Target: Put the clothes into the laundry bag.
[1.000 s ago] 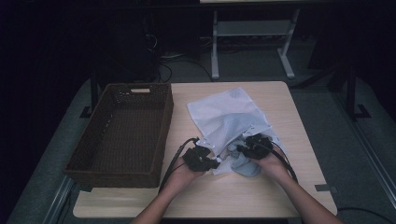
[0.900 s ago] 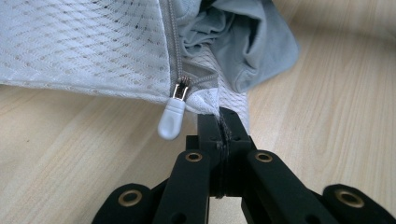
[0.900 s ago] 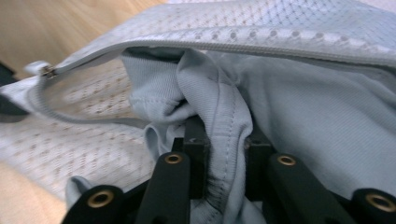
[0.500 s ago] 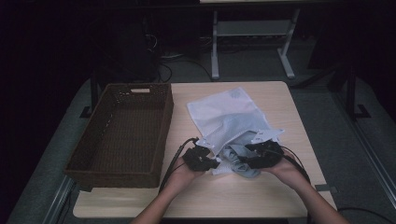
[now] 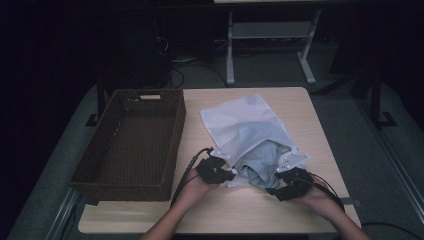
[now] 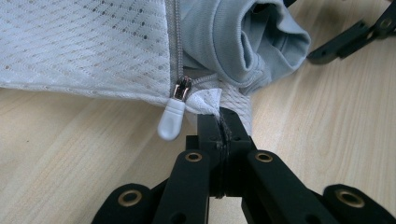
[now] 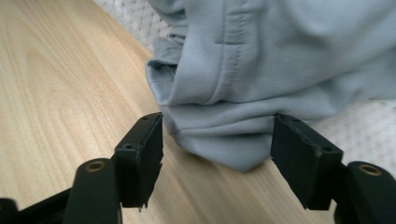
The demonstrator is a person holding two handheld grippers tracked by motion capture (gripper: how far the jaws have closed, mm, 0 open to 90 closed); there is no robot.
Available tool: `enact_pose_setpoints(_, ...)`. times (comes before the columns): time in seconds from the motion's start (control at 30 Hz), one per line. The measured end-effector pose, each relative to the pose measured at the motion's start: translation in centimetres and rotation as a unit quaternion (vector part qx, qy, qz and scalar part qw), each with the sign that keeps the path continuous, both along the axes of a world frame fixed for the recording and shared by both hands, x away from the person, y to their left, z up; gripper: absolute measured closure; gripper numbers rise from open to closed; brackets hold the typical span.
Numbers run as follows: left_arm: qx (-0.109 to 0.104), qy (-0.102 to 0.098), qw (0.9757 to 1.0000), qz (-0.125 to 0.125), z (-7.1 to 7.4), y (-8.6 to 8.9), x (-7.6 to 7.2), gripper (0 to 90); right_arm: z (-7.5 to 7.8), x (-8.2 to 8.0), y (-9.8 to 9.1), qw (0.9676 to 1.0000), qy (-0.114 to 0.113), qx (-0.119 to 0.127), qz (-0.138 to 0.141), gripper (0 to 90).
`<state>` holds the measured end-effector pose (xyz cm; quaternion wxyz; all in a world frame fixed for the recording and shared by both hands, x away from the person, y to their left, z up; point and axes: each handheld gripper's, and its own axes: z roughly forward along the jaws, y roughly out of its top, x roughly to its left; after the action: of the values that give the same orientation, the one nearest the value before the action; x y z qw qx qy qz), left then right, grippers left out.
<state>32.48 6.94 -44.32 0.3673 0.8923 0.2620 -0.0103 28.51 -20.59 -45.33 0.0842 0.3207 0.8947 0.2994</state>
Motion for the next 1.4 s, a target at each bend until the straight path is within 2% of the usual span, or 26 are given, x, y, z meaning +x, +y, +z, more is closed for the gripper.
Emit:
enact_pose_setpoints(0.13,-0.001,0.001,1.0000,-0.001,0.0,0.0,0.0,89.0,-0.4,0.1,0.9,1.0000,-0.002,0.000,-0.002,38.6)
enact_pose_setpoints(0.17,-0.001,0.000,1.0000,0.000,0.0,-0.1,0.0,89.0,-0.7,0.0,1.4,0.9999,-0.013,-0.011,-0.003,49.7)
enact_pose_setpoints(0.2,-0.001,0.000,1.0000,0.000,0.0,-0.1,0.0,89.0,-0.7,0.0,1.4,0.9999,-0.013,-0.011,-0.003,49.7)
enact_pose_setpoints(0.23,-0.001,-0.001,1.0000,-0.001,0.1,-0.1,-0.1,89.0,-0.6,0.0,1.7,0.9997,-0.021,-0.008,0.000,67.2)
enact_pose_setpoints(0.27,-0.001,-0.001,1.0000,-0.001,0.1,-0.1,-0.1,89.0,-0.6,0.0,1.7,0.9997,-0.021,-0.008,0.000,67.2)
enact_pose_setpoints(0.3,-0.002,-0.001,1.0000,0.000,0.1,-0.1,-0.1,89.0,-0.4,0.1,1.8,0.9997,-0.026,0.001,0.002,78.2)
enact_pose_setpoints(0.33,-0.002,-0.001,1.0000,0.000,0.1,-0.1,-0.1,89.0,-0.4,0.1,1.8,0.9997,-0.026,0.001,0.002,78.2)
enact_pose_setpoints(0.37,-0.001,-0.001,1.0000,-0.001,0.1,-0.1,-0.1,89.0,-0.2,0.2,1.8,0.9996,-0.025,0.011,0.005,80.2)
enact_pose_setpoints(0.43,-0.002,-0.001,1.0000,-0.001,0.2,-0.2,-0.1,89.0,0.6,0.2,2.1,0.9986,-0.028,0.042,0.017,81.7)
enact_pose_setpoints(0.5,0.000,-0.003,1.0000,-0.004,0.2,-0.2,-0.1,89.0,0.8,0.3,2.2,0.9983,-0.030,0.046,0.021,81.7)
enact_pose_setpoints(0.63,0.000,-0.003,1.0000,-0.003,0.2,-0.2,0.0,89.0,1.8,0.8,3.8,0.9961,-0.038,0.071,0.037,81.5)
enact_pose_setpoints(0.8,0.002,-0.004,1.0000,-0.001,0.3,-0.3,-0.1,89.1,2.1,1.8,5.6,0.9958,-0.047,0.068,0.039,81.7)
enact_pose_setpoints(0.9,0.004,-0.005,1.0000,-0.003,0.3,-0.3,-0.1,89.2,2.1,3.0,6.7,0.9967,-0.048,0.062,0.023,82.4)
enact_pose_setpoints(0.93,0.004,-0.005,1.0000,-0.003,0.3,-0.3,-0.1,89.2,2.1,3.0,6.7,0.9967,-0.048,0.062,0.023,82.4)
enact_pose_setpoints(1.0,0.002,-0.005,1.0000,-0.005,0.3,-0.3,-0.1,89.2,2.0,4.0,7.0,0.9966,-0.049,0.066,0.009,82.8)
enact_pose_setpoints(1.17,0.009,-0.009,0.9999,-0.008,0.4,-0.3,-0.1,89.3,1.8,5.4,7.7,0.9967,-0.057,0.058,-0.001,82.8)
enact_pose_setpoints(1.4,0.012,-0.008,0.9999,-0.009,0.3,-0.4,-0.1,89.3,1.3,6.5,7.8,0.9960,-0.060,0.064,-0.016,82.8)
